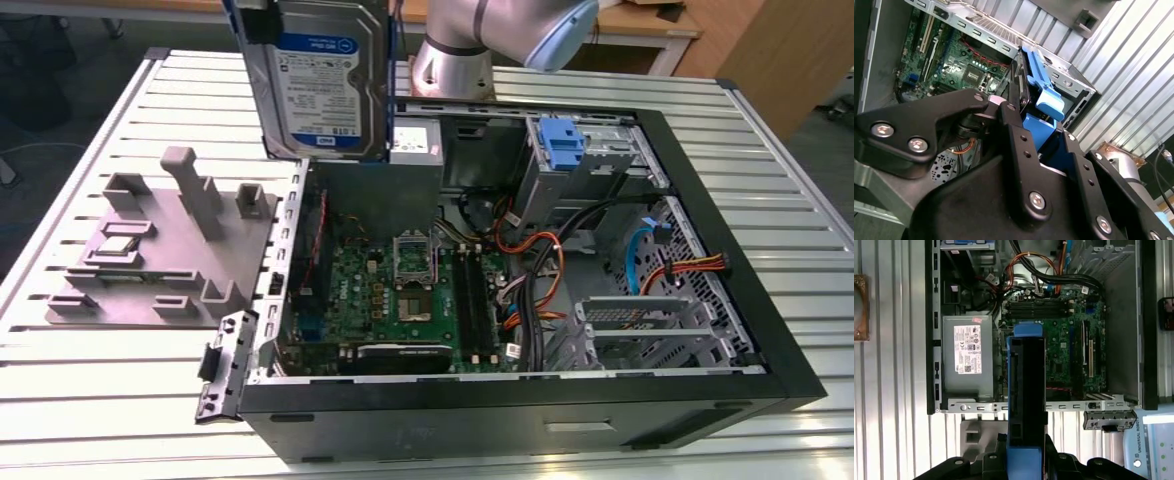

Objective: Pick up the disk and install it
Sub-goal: 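Pick up the disk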

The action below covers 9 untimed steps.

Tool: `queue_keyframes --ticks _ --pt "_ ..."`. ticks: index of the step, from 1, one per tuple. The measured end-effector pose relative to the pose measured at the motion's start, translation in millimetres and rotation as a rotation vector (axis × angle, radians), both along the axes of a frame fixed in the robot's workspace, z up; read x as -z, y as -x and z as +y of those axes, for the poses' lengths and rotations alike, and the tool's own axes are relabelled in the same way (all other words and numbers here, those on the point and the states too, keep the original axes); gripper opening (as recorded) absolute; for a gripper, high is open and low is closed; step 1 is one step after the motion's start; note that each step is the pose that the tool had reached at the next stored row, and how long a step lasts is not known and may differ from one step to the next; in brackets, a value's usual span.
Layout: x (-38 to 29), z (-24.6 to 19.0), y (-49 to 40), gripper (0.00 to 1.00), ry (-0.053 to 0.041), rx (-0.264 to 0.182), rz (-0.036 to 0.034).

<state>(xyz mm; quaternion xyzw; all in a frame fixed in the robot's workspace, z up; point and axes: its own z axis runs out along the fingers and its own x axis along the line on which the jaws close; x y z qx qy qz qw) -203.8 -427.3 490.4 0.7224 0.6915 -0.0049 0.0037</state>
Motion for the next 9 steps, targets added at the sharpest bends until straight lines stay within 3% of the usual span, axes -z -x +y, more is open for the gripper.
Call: queue_keyframes --ticks 6,9 --pt "0.7 -11.6 -0.6 0.36 0.0025 0.000 -0.0001" --pt "1.3 -13.6 -2.7 0.36 0.0025 0.000 -0.0002"
